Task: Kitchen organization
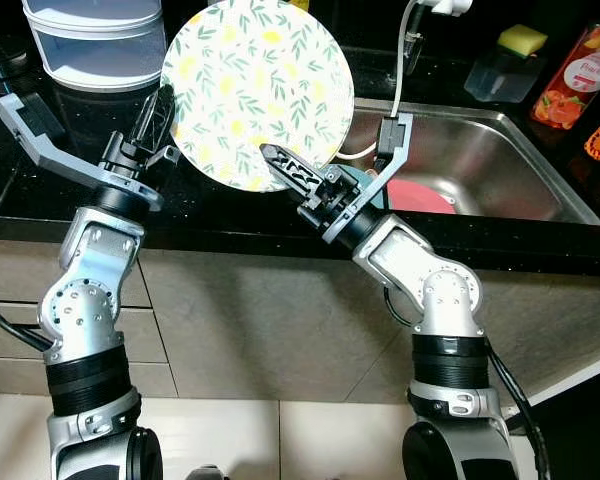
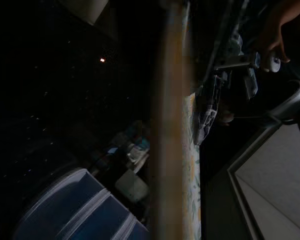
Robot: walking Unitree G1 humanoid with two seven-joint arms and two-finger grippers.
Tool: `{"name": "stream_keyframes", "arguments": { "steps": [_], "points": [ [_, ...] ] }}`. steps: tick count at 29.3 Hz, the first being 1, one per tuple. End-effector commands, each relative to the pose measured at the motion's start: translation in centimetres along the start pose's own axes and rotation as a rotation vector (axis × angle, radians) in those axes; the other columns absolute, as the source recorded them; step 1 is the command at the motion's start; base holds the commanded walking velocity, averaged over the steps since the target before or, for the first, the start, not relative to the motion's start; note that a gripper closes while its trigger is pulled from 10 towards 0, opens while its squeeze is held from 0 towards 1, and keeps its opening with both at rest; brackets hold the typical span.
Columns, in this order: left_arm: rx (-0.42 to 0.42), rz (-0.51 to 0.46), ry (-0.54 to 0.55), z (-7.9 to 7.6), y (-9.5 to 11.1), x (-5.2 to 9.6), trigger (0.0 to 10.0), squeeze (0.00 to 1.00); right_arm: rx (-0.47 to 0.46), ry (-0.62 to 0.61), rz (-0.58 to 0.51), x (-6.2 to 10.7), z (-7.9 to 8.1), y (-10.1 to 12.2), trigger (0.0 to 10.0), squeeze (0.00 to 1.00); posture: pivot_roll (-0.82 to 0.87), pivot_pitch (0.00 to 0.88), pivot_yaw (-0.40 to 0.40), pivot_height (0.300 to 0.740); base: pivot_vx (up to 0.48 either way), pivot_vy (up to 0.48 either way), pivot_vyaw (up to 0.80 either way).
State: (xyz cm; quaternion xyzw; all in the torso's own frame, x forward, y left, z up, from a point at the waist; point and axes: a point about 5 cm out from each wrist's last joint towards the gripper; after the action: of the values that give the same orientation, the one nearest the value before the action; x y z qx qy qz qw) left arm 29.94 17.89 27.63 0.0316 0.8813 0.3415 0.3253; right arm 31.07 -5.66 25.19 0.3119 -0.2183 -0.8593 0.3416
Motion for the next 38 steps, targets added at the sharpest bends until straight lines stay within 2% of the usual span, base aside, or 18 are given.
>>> {"name": "stream_keyframes", "arguments": {
  "steps": [1, 9, 10, 12, 15, 16, 20, 21, 22, 27, 28, 33, 38],
  "points": [
    [0.009, 0.026, -0.026, -0.4, -0.7, 0.0, 10.0, 0.0, 0.026, -0.009, -0.036, -0.2, 0.2, 0.7, 0.0, 0.0, 0.11, 0.011, -0.078, 0.74, 0.0, 0.0, 0.0],
    [-0.007, 0.028, -0.012, -0.3, -0.6, 0.1, 10.0, 0.0, 0.024, -0.03, -0.044, -0.1, -0.1, 0.8, 0.0, 0.0, 0.11, 0.011, -0.08, 0.74, 0.0, 0.0, 0.0],
    [-0.017, 0.031, -0.003, -0.2, -0.6, 0.1, 10.0, 0.0, 0.023, -0.034, -0.045, -0.1, -0.2, 0.9, 10.0, 0.0, 0.11, 0.011, -0.08, 0.74, 0.0, 0.0, 0.0],
    [-0.042, 0.031, 0.036, 0.2, -0.6, 0.1, 10.0, 0.0, 0.025, -0.039, -0.047, -0.1, -0.2, 0.9, 10.0, 0.0, 0.11, 0.011, -0.08, 0.74, 0.0, 0.0, 0.0],
    [-0.044, 0.028, 0.039, 0.2, -0.6, 0.0, 10.0, 0.0, 0.032, -0.045, -0.048, 0.0, -0.3, 1.0, 10.0, 0.0, 0.11, 0.007, -0.079, 0.74, 0.0, 0.0, 0.0],
    [-0.048, 0.027, 0.026, 0.1, -0.6, 0.0, 10.0, 1.0, 0.037, -0.05, -0.047, 0.0, -0.4, 1.0, 10.0, 0.0, 0.11, 0.007, -0.079, 0.74, 0.0, 0.0, 0.0],
    [-0.062, 0.034, 0.047, 0.1, -0.6, -0.1, 10.0, 1.0, 0.049, -0.067, -0.045, 0.0, -0.6, 1.1, 10.0, 0.0, 0.11, 0.003, -0.079, 0.74, 0.0, 0.0, 0.0],
    [-0.063, 0.03, 0.069, 0.3, -0.5, 0.0, 10.0, 0.85, 0.057, -0.086, -0.049, 0.1, -0.8, 1.2, 10.0, 0.0, 0.11, 0.003, -0.077, 0.74, 0.0, 0.0, 0.0],
    [-0.056, 0.022, 0.079, 0.5, -0.4, 0.1, 10.0, 0.0, 0.068, -0.128, -0.058, 0.1, -1.3, 1.4, 10.0, 0.0, 0.11, 0.003, -0.077, 0.74, 0.0, 0.0, 0.0],
    [-0.073, 0.031, 0.144, 1.4, -0.5, 1.2, 10.0, 0.0, 0.105, -0.408, -0.117, 0.9, -4.6, 3.2, 10.0, 0.0, 0.11, 0.003, -0.077, 0.74, 0.0, 0.0, 0.0],
    [-0.092, 0.037, 0.184, 2.0, -0.6, 1.6, 10.0, 0.0, 0.103, -0.518, -0.145, 1.5, -6.0, 4.1, 10.0, 0.0, 0.11, 0.003, -0.077, 0.74, 0.0, 0.0, 0.0],
    [-0.142, 0.059, 0.223, 2.4, -0.8, 1.9, 10.0, 0.0, 0.094, -0.644, -0.159, 2.0, -7.6, 5.0, 10.0, 0.0, 0.13, 0.012, -0.08, 0.74, 0.0, 0.0, 0.0],
    [-0.184, 0.09, 0.217, 1.8, -1.4, 1.8, 10.0, 0.0, 0.1, -0.754, -0.175, 1.6, -8.8, 6.0, 10.0, 0.0, 0.14, 0.019, -0.086, 0.74, 0.0, 0.0, 0.0]
  ]
}}
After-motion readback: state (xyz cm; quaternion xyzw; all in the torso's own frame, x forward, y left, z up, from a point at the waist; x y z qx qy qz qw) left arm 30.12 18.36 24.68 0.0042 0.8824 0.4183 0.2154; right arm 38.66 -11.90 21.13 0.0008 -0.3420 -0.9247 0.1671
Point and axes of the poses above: a point about 5 cm out from each wrist's last joint towards the gripper, its own x axis pointing back from the gripper into the wrist, its own y axis along the axis of the wrist's last joint, z = x × y
